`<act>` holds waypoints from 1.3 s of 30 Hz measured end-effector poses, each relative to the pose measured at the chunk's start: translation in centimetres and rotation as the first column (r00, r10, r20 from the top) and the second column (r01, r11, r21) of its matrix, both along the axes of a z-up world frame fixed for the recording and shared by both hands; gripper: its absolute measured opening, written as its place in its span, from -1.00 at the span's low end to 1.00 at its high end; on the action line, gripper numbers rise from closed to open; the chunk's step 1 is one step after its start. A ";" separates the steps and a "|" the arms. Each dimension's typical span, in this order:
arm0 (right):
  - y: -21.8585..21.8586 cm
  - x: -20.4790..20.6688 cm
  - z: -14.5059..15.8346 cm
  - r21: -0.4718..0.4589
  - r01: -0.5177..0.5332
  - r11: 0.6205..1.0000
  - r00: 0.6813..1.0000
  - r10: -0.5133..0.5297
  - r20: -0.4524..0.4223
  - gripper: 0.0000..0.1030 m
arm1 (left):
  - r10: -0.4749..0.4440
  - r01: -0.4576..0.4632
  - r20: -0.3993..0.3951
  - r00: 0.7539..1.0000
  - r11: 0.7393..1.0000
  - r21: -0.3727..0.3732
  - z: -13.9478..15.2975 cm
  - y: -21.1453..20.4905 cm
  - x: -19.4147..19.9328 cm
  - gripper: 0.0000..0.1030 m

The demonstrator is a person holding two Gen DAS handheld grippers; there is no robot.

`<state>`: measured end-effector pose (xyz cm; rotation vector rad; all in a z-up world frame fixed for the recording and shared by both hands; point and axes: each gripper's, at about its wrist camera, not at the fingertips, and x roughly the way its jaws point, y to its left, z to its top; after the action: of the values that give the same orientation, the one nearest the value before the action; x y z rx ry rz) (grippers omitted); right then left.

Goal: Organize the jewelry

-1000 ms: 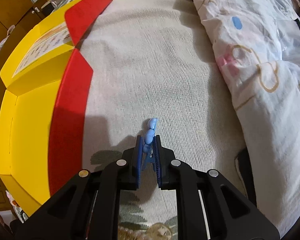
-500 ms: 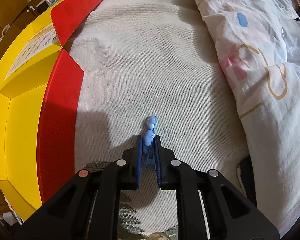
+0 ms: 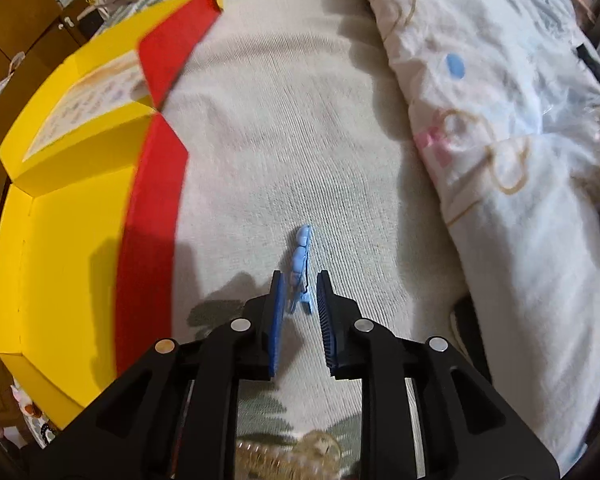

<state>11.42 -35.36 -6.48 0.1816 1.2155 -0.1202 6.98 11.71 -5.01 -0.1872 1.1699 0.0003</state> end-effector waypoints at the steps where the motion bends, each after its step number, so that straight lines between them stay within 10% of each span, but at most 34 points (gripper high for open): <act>1: 0.2 -0.2 0.6 -0.009 -0.002 1.000 1.000 0.002 0.004 -0.44 | 0.014 -0.014 0.030 0.999 1.000 -0.014 0.7 0.1 -0.4 0.13; 6: 2.4 -2.4 4.7 -0.062 -0.011 0.998 0.997 0.016 0.071 0.12 | 0.033 -0.025 0.146 0.989 0.998 -0.055 3.7 0.1 -2.7 0.48; 17: 6.0 -13.9 13.5 -0.138 -0.007 0.990 0.971 0.040 0.237 0.66 | 0.061 -0.064 0.266 0.962 0.998 0.005 6.6 -0.7 -6.6 0.72; 26: 8.5 -23.9 10.4 -0.066 0.047 0.997 0.959 -0.027 0.281 0.75 | 0.021 -0.078 0.318 0.948 0.983 0.166 5.9 -1.6 -11.2 0.81; 39: 10.4 -28.7 6.9 -0.107 0.088 0.990 0.959 -0.055 0.280 0.75 | -0.065 0.009 0.299 0.952 0.983 0.184 4.1 -3.1 -14.3 0.89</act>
<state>-17.28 -24.97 0.38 0.1339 0.9205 -0.2223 -7.37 8.66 -0.86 -0.0025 0.8591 0.0437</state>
